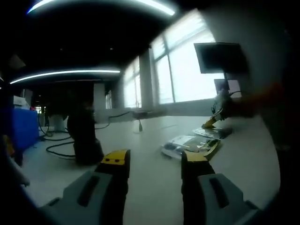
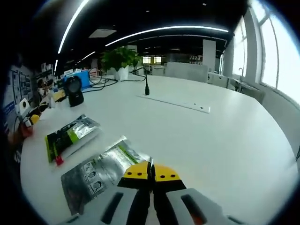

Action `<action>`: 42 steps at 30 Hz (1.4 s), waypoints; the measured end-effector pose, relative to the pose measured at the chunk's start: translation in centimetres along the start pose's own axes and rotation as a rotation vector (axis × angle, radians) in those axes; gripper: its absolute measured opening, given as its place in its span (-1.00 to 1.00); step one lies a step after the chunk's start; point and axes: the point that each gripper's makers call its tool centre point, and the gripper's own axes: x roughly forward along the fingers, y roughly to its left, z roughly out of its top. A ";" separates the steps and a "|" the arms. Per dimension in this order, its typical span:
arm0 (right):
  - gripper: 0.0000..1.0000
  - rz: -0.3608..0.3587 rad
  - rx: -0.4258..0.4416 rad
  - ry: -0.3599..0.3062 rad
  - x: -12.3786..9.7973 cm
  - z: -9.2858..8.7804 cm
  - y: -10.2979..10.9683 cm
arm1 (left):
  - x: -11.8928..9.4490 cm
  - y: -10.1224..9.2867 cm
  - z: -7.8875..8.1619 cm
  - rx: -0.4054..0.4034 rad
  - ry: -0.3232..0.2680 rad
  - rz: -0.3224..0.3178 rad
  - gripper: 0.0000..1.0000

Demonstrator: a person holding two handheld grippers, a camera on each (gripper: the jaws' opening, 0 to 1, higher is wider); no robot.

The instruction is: Clip sheet goods on table flip sheet goods clip sheet goods scan sheet goods put sheet goods back to table

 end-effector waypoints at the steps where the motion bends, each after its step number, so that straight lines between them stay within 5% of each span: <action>1: -1.00 0.003 -0.001 -0.015 -0.2 0.5 0.2 | 0.0 0.0 0.0 0.001 0.000 0.001 -0.27; 11: -1.00 0.031 0.038 -0.122 -3.1 4.0 1.8 | -0.1 0.3 0.3 -0.008 -0.012 0.013 -0.27; 25: -1.00 0.068 0.058 -0.187 -4.4 5.7 1.9 | -0.1 0.3 0.2 -0.006 -0.009 0.015 -0.26; 42: -1.00 0.151 0.164 -0.311 -8.4 9.7 5.8 | -0.2 0.5 0.3 -0.015 -0.016 0.017 -0.26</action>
